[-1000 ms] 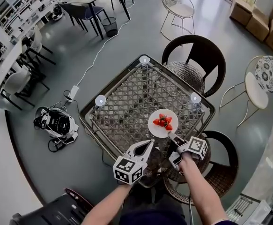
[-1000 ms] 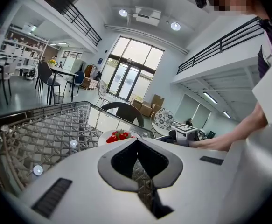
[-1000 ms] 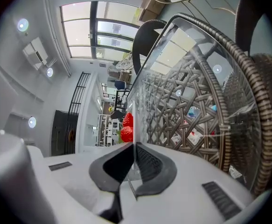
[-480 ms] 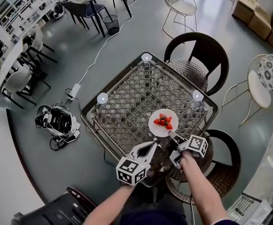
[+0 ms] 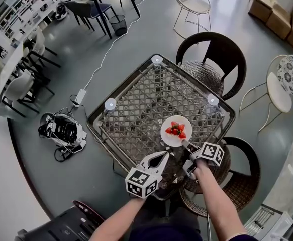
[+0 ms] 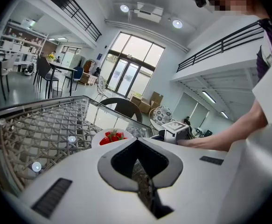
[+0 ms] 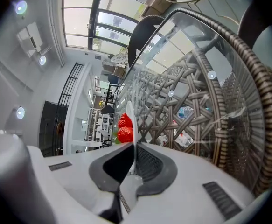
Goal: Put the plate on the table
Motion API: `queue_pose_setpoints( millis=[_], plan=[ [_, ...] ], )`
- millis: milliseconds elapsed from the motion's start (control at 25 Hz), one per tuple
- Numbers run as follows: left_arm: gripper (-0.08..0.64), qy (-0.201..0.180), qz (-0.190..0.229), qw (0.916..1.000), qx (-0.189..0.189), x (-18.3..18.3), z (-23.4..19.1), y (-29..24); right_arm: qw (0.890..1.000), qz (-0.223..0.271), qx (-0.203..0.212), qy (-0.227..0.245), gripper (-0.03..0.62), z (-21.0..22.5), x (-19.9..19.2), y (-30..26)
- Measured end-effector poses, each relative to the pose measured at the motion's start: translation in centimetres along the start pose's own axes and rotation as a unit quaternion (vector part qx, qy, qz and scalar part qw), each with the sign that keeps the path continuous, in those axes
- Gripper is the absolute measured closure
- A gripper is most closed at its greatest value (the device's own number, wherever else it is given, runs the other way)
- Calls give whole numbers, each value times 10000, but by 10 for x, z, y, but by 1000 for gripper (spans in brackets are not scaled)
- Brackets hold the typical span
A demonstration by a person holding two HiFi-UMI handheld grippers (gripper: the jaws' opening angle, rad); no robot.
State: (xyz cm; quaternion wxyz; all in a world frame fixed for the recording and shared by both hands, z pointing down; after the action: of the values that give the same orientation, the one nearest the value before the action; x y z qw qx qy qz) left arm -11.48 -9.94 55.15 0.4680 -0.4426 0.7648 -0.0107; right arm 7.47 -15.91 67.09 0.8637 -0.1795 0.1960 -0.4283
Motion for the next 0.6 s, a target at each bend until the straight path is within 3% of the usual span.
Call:
queue_pose_setpoints(
  millis=[320,600],
  plan=[
    [555,-10,-100,9999,-86,-2,0,-3,9986,-32,-528,53,574,5,0,-4],
    [555,-55,-161,9997,-173,1,4,-4,9907,-125,-1190,646,551,0,3,-6]
  ],
)
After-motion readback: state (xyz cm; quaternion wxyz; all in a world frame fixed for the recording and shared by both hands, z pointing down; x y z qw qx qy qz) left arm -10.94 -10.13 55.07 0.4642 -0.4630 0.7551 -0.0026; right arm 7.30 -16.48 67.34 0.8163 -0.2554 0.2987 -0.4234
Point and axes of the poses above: the fingertips, and each gripper's own axes: y backward along the fingers, z to its right, x out of its top, the point moved 8 cm from there along y, backward along the fingers, and after that the axes turned 10 degrees about y, right-handed, at the moved point
